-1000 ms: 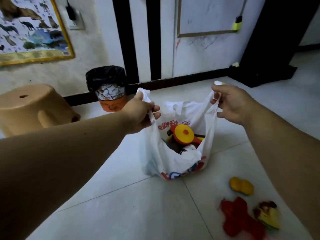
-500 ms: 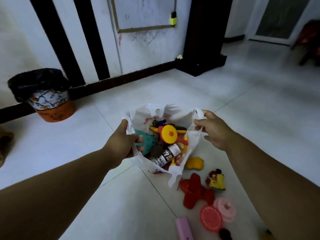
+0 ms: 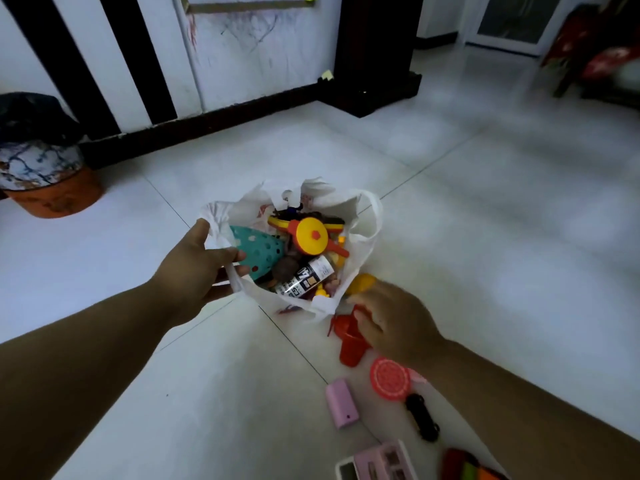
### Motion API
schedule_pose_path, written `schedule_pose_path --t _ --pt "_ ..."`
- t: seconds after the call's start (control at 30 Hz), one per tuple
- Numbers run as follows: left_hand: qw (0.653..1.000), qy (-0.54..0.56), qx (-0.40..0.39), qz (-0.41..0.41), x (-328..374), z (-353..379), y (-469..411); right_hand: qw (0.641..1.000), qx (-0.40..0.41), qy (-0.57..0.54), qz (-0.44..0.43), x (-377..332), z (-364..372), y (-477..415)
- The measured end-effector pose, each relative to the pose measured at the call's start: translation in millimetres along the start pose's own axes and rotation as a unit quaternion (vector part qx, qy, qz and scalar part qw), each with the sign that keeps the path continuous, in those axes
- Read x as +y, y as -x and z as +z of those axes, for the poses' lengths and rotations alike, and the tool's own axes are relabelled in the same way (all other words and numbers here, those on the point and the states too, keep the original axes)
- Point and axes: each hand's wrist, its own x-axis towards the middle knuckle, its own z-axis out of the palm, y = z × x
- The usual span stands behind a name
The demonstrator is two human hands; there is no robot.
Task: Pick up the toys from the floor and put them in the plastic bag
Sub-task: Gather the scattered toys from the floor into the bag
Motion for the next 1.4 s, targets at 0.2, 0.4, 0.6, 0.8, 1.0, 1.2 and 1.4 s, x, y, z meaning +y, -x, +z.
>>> schedule_pose_path --t 0.2,0.4,0.6,0.8,1.0,1.2,1.4 --pt "1.0 0.017 -0.008 -0.01 -9.7 -9.0 -5.7 0.854 -0.447 0.241 0.116 22.3 66.2 62.6" --pt "1.0 0.009 -0.012 -0.005 -15.9 -15.0 -11.1 0.856 -0.449 0.219 0.131 27.4 72.9 57.7" --pt "1.0 -0.015 -0.018 0.001 -17.6 -15.1 -11.4 0.777 -0.462 -0.343 0.253 -5.0 -2.5 -26.9" --pt "1.0 -0.016 -0.013 -0.008 -17.3 -15.0 -9.3 0.765 -0.205 -0.493 0.361 -46.1 6.2 -99.1" --pt "0.999 -0.025 -0.021 0.005 -12.9 -8.9 -2.3 0.851 -0.158 -0.364 0.343 -52.1 23.6 -115.2" --pt "0.999 -0.034 -0.029 0.013 -13.5 -4.5 5.5 0.797 -0.485 -0.279 0.227 -26.9 7.2 -32.7" --pt "0.999 -0.043 -0.014 0.003 -12.7 -7.0 10.8 0.846 -0.469 -0.032 0.251 -42.4 101.8 53.6"
